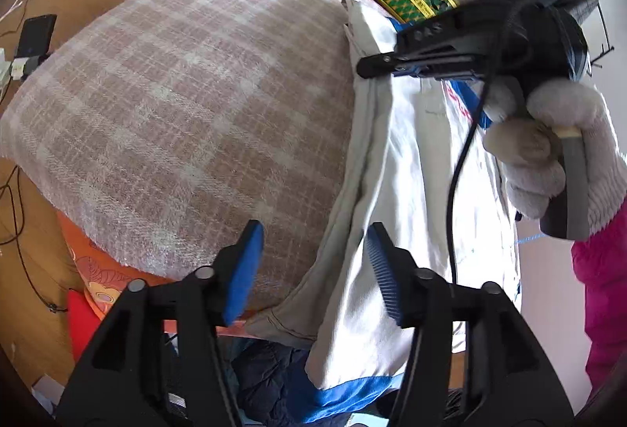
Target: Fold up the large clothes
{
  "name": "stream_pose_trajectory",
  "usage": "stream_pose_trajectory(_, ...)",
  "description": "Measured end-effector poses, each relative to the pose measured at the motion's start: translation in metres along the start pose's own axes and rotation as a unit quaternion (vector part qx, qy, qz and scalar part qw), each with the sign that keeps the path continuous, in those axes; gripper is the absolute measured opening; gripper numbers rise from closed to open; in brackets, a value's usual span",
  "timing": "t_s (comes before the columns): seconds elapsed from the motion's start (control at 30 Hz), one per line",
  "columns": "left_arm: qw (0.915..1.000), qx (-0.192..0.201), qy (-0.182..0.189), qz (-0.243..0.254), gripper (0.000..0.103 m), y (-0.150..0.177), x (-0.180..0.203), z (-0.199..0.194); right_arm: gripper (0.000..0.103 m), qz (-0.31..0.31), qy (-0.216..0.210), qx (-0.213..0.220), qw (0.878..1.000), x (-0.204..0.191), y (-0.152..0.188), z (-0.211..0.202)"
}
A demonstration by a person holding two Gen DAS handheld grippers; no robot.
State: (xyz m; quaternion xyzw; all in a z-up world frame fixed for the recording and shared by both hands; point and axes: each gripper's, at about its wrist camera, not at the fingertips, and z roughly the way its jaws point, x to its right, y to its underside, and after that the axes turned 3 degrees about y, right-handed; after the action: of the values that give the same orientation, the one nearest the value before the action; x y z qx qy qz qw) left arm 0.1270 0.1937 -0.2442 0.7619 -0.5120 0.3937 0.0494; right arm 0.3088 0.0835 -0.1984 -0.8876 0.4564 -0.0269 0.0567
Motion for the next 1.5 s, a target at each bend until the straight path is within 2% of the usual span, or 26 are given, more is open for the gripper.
stream_pose_trajectory(0.13,0.9987,-0.027,0.037,-0.023,0.059,-0.003,-0.007,0.013,0.001,0.018,-0.027,0.020,0.999,0.020,0.006,-0.024)
stream_pose_trajectory(0.3,0.9975,-0.048,0.041,0.031,0.058,0.004,0.013,0.017,0.001,0.033,-0.050,0.036,0.998,0.033,0.010,-0.037)
stream_pose_trajectory(0.33,0.9969,-0.055,0.038,0.042,0.050,0.007,0.017,0.018,0.001,0.036,-0.054,0.037,0.997,0.035,0.010,-0.039)
stream_pose_trajectory(0.37,0.9963,-0.062,0.029,0.052,0.030,0.008,0.018,0.020,0.001,0.038,-0.057,0.038,0.997,0.037,0.010,-0.039)
stream_pose_trajectory(0.4,0.9959,-0.066,0.023,0.057,0.022,0.010,0.019,0.021,0.001,0.041,-0.060,0.039,0.997,0.039,0.011,-0.040)
stream_pose_trajectory(0.47,0.9963,-0.066,0.040,0.039,0.010,0.012,0.015,0.017,0.001,0.046,-0.063,0.038,0.996,0.038,0.010,-0.037)
stream_pose_trajectory(0.63,0.9970,-0.039,0.052,0.043,0.004,0.018,0.032,-0.013,0.001,0.056,-0.076,0.047,0.994,0.034,0.009,-0.031)
stream_pose_trajectory(0.8,0.9938,-0.015,0.043,0.101,0.003,0.023,0.082,-0.024,0.001,0.074,-0.101,0.062,0.990,0.044,0.014,-0.034)
stream_pose_trajectory(0.87,0.9916,-0.014,0.055,0.116,0.002,0.024,0.096,-0.023,0.001,0.087,-0.116,0.066,0.987,0.055,0.019,-0.037)
stream_pose_trajectory(1.0,0.9870,-0.014,0.054,0.151,0.002,0.029,0.132,-0.016,0.001,0.099,-0.142,0.095,0.980,0.076,0.033,-0.051)
stream_pose_trajectory(1.03,0.9863,-0.017,0.058,0.153,0.002,0.027,0.125,-0.018,0.001,0.106,-0.148,0.103,0.978,0.082,0.038,-0.055)
stream_pose_trajectory(1.2,0.9770,-0.021,0.044,0.208,0.002,0.035,0.164,-0.005,0.001,0.169,-0.188,0.137,0.958,0.131,0.069,-0.065)
stream_pose_trajectory(1.33,0.9680,-0.046,0.041,0.243,0.002,0.050,0.193,0.015,0.001,0.219,-0.205,0.157,0.941,0.174,0.105,-0.063)
stream_pose_trajectory(1.5,0.9516,-0.090,0.024,0.293,0.002,0.076,0.226,0.059,0.001,0.305,-0.236,0.161,0.908,0.229,0.161,-0.036)
